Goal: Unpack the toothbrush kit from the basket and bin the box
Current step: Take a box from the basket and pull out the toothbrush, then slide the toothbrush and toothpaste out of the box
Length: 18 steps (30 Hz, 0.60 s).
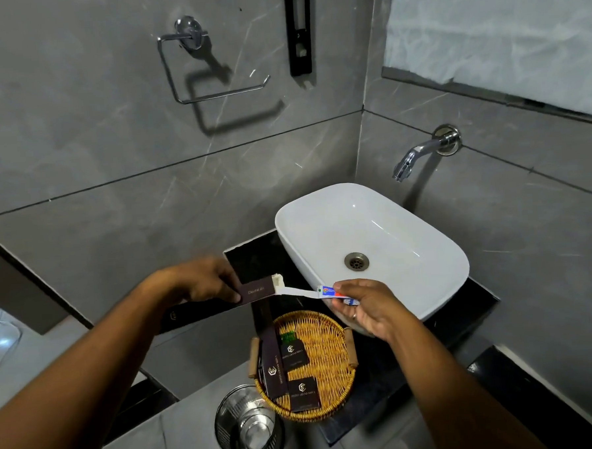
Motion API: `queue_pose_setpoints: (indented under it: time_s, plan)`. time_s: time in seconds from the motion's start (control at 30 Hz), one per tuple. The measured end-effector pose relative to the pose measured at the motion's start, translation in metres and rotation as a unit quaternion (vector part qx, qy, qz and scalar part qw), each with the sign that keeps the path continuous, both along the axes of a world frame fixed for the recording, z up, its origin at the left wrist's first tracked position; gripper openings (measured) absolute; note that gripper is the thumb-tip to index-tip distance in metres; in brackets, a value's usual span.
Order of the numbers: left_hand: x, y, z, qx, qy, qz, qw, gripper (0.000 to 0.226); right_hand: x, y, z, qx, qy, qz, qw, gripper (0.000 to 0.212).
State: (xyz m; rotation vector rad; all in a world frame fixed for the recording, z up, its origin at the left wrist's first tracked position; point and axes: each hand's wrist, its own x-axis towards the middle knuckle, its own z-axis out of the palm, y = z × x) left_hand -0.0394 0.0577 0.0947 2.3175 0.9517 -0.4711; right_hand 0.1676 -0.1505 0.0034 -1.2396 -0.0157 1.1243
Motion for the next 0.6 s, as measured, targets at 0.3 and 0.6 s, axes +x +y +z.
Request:
queue_pose_setpoints:
  time_s: [0.3,0.6]
  plan:
    - [-0.093,0.005,-0.097,-0.089,-0.146,0.32,0.932,0.01,-0.01,0.006,-0.003,-0.082,-0.106,0.029,0.991,0.008]
    - [-0.112,-0.02,-0.258,-0.235,-0.237,0.538,0.774,0.018,-0.028,0.016,-0.03,-0.131,-0.199,0.076,0.968,0.022]
